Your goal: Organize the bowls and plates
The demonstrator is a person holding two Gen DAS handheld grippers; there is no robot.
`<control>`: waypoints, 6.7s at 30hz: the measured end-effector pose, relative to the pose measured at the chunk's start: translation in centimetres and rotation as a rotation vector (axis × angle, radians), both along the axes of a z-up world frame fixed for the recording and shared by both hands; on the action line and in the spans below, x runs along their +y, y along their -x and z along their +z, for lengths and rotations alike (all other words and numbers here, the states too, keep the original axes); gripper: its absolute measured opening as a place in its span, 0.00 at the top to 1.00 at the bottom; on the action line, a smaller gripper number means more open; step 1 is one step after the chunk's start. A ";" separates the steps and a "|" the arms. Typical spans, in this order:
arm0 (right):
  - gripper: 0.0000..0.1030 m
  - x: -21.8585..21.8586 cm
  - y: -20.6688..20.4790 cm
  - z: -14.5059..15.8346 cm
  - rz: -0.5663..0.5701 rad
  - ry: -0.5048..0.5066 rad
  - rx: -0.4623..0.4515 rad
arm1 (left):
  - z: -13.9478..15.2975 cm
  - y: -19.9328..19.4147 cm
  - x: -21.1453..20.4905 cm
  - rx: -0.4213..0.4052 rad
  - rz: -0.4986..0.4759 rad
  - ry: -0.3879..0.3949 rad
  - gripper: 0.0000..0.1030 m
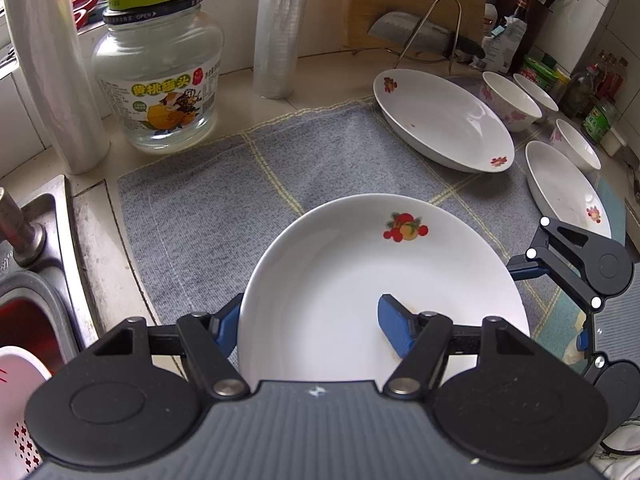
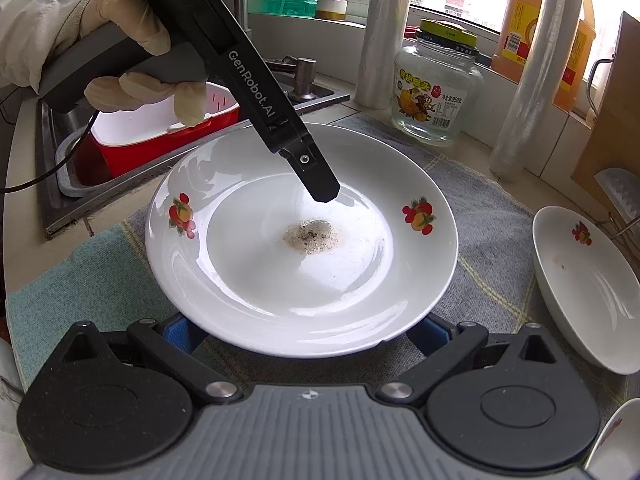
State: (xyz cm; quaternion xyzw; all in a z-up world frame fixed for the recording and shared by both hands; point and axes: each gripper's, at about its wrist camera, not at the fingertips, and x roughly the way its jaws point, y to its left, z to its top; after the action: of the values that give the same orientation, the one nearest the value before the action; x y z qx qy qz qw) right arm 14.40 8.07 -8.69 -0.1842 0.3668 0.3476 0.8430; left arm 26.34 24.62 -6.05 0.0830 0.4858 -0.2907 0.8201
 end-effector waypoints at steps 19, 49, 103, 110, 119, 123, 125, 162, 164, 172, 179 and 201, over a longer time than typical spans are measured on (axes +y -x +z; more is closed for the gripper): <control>0.00 0.6 -1.1 -0.5 -0.022 0.018 0.016 | -1.2 -1.0 0.4 0.000 0.014 0.042 0.23; 0.00 -12.3 7.4 4.6 -0.560 0.080 -0.099 | 4.9 12.1 -7.4 -0.239 0.176 0.121 0.07; 0.00 -30.4 6.0 -1.5 -0.348 -0.101 -0.060 | 1.0 7.2 -28.2 -0.029 0.018 0.002 0.08; 0.00 -30.4 6.3 -1.6 -0.355 -0.108 -0.074 | 0.0 4.5 -29.8 0.020 -0.062 -0.032 0.18; 0.00 -30.6 6.5 -1.5 -0.349 -0.109 -0.078 | -0.9 2.4 -32.1 0.047 -0.153 -0.079 0.29; 0.00 -30.8 6.4 -1.4 -0.337 -0.104 -0.067 | -1.1 1.7 -32.6 0.059 -0.168 -0.084 0.29; 0.00 -30.8 6.1 -1.3 -0.324 -0.098 -0.057 | -1.2 1.5 -32.7 0.066 -0.177 -0.084 0.29; 0.00 -30.1 3.9 -1.2 -0.215 -0.073 -0.007 | -1.4 0.1 -33.6 0.101 -0.282 -0.098 0.34; 0.00 -30.0 3.9 -1.1 -0.217 -0.068 -0.006 | -1.3 0.2 -33.5 0.098 -0.286 -0.100 0.34; 0.00 -29.9 3.9 -1.2 -0.202 -0.068 0.001 | -1.4 0.0 -32.6 0.119 -0.282 -0.085 0.34; 0.00 -29.9 4.3 -1.3 -0.235 -0.079 -0.012 | -1.4 -0.2 -32.7 0.120 -0.304 -0.087 0.34; 0.00 -28.9 4.4 -0.8 -0.218 -0.035 0.004 | -0.8 0.7 -32.2 0.096 -0.326 -0.092 0.34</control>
State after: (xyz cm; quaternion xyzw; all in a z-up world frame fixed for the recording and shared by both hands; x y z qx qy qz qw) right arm 10.00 -20.84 -9.44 -0.1278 0.3801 0.2606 0.8782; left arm 25.67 -7.62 -6.84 0.1843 0.5172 -0.4009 0.7334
